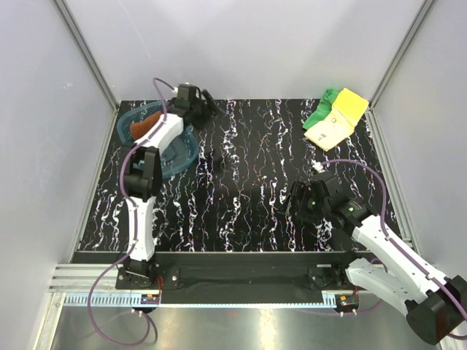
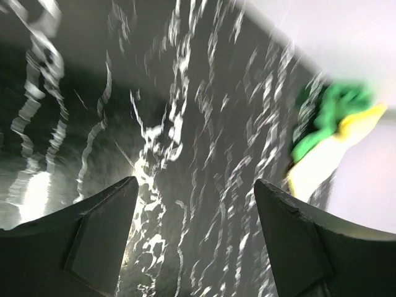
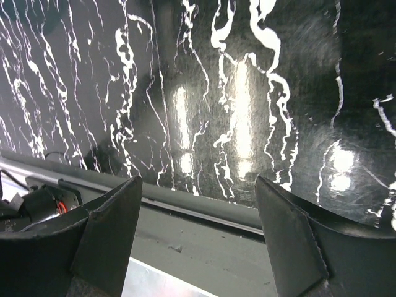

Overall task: Roll the towels
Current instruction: Place the rolled towel into the container, then grab a towel with the right arm

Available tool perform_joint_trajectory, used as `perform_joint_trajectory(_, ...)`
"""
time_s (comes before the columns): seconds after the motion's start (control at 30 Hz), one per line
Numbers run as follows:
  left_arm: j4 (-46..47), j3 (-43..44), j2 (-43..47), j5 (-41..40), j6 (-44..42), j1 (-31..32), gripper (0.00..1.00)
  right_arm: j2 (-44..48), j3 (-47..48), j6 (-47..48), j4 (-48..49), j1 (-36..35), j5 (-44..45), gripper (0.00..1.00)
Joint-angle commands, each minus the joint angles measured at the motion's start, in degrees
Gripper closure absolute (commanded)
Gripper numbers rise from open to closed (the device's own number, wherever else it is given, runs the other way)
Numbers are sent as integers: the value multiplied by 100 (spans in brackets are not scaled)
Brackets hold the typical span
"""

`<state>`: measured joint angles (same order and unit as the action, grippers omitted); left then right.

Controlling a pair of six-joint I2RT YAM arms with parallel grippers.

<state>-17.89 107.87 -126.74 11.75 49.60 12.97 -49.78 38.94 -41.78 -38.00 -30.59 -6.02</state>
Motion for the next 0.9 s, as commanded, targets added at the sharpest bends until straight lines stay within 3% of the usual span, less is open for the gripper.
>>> perform_joint_trajectory(0.0, -592, 435, -448, 223, -319, -93, 19, -40, 473, 135, -199, 9, 320, 18)
perform_joint_trajectory(0.13, -804, 52, -335, 47, -539, -181, 19, -391, 878, 232, -278, 9, 785, 14)
perform_joint_trajectory(0.33, -725, -776, 157, -6, -759, -576, 19, -1812, 2028, 451, -270, 360, 1199, 9)
perform_joint_trajectory(0.57, -400, -1313, 544, 380, -671, -630, 19, -3089, 2943, 627, 204, 2266, 630, 9)
perform_joint_trajectory(0.7, -198, -1496, 860, 451, -759, -358, 18, -4229, 3364, 627, 643, 3293, 58, 17)
perform_joint_trajectory(0.87, 575, -2524, 1590, 539, -864, 38, 18, -5549, 4199, 724, 847, 3533, -215, 32)
